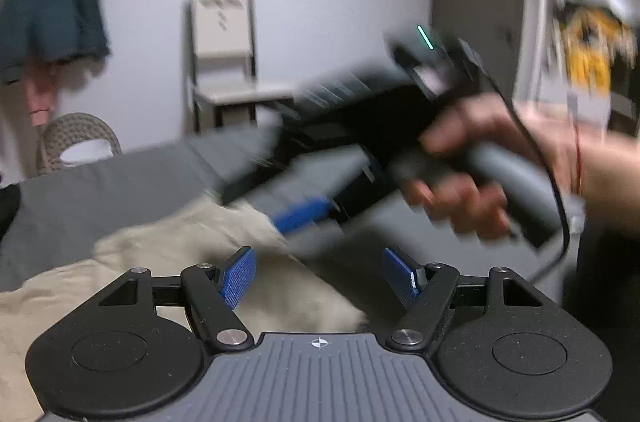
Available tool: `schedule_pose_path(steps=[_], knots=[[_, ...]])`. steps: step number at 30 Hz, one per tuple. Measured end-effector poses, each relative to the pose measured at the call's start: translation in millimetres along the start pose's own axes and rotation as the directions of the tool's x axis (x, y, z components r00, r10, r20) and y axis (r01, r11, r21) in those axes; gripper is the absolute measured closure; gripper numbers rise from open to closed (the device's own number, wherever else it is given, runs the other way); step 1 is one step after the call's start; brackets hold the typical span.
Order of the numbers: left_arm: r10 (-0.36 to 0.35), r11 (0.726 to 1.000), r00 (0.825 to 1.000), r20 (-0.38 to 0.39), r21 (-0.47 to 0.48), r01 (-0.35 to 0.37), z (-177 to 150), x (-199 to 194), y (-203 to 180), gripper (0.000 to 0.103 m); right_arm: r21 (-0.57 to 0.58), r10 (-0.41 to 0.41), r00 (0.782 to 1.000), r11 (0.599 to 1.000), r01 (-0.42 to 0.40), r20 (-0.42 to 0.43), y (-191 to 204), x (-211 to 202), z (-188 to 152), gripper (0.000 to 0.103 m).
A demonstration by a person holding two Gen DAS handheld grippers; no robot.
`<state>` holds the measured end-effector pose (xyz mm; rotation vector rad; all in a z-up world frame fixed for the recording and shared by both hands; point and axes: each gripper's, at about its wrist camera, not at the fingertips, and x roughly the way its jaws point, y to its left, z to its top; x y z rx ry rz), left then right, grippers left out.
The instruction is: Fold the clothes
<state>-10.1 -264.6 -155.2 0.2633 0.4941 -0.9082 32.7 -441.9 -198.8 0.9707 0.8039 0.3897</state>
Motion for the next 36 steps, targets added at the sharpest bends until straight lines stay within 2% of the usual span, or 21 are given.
schedule_pose_path(steps=[3, 5, 9, 11, 14, 18, 21, 24, 27, 29, 33, 35, 36], knots=[[0.06, 0.998, 0.995, -0.085, 0.031, -0.058, -4, 18, -19, 0.032, -0.032, -0.067, 0.998, 0.997, 0.068, 0.005, 2, -1, 0, 0.046], [0.111, 0.994, 0.985, -0.132, 0.036, -0.107, -6, 28, -29, 0.032, -0.057, -0.126, 0.992, 0.99, 0.126, 0.019, 4, -2, 0, 0.043], [0.216, 0.975, 0.957, -0.192, 0.096, -0.201, -10, 41, -50, 0.032, -0.145, -0.264, 0.963, 0.952, 0.27, 0.061, 7, 0, 9, 0.043], [0.272, 0.958, 0.946, -0.175, 0.139, -0.25, -11, 39, -59, 0.032, -0.163, -0.275, 0.961, 0.948, 0.274, 0.018, 4, 8, 15, 0.044], [0.344, 0.932, 0.932, -0.116, 0.164, -0.324, -5, 29, -63, 0.032, -0.17, -0.229, 0.973, 0.961, 0.22, -0.034, 3, 19, 22, 0.048], [0.428, 0.873, 0.9, -0.085, 0.294, -0.388, 1, 25, -61, 0.032, -0.222, -0.242, 0.964, 0.952, 0.213, -0.113, 6, 30, 32, 0.051], [0.455, 0.813, 0.885, -0.101, 0.452, -0.366, -1, 34, -73, 0.032, -0.196, -0.226, 0.962, 0.961, 0.195, -0.151, 3, 21, 31, 0.05], [0.453, 0.764, 0.884, -0.112, 0.56, -0.321, -3, 40, -89, 0.032, -0.182, -0.228, 0.962, 0.963, 0.2, -0.153, 2, 8, 28, 0.048], [0.442, 0.747, 0.886, -0.137, 0.603, -0.28, -7, 42, -104, 0.032, -0.169, -0.222, 0.967, 0.965, 0.2, -0.128, 7, 1, 27, 0.037], [0.441, 0.735, 0.884, -0.155, 0.628, -0.257, -10, 44, -111, 0.032, -0.181, -0.221, 0.969, 0.963, 0.199, -0.113, 9, 1, 27, 0.037], [0.454, 0.691, 0.88, -0.141, 0.679, -0.248, -14, 51, -121, 0.032, -0.16, -0.219, 0.973, 0.966, 0.205, -0.075, 7, 8, 32, 0.038], [0.461, 0.654, 0.877, -0.133, 0.719, -0.235, -16, 54, -123, 0.032, -0.143, -0.212, 0.975, 0.969, 0.2, -0.072, 4, 12, 34, 0.039], [0.466, 0.65, 0.874, -0.135, 0.723, -0.235, -16, 55, -124, 0.032, -0.136, -0.207, 0.975, 0.971, 0.196, -0.074, 3, 13, 34, 0.041]])
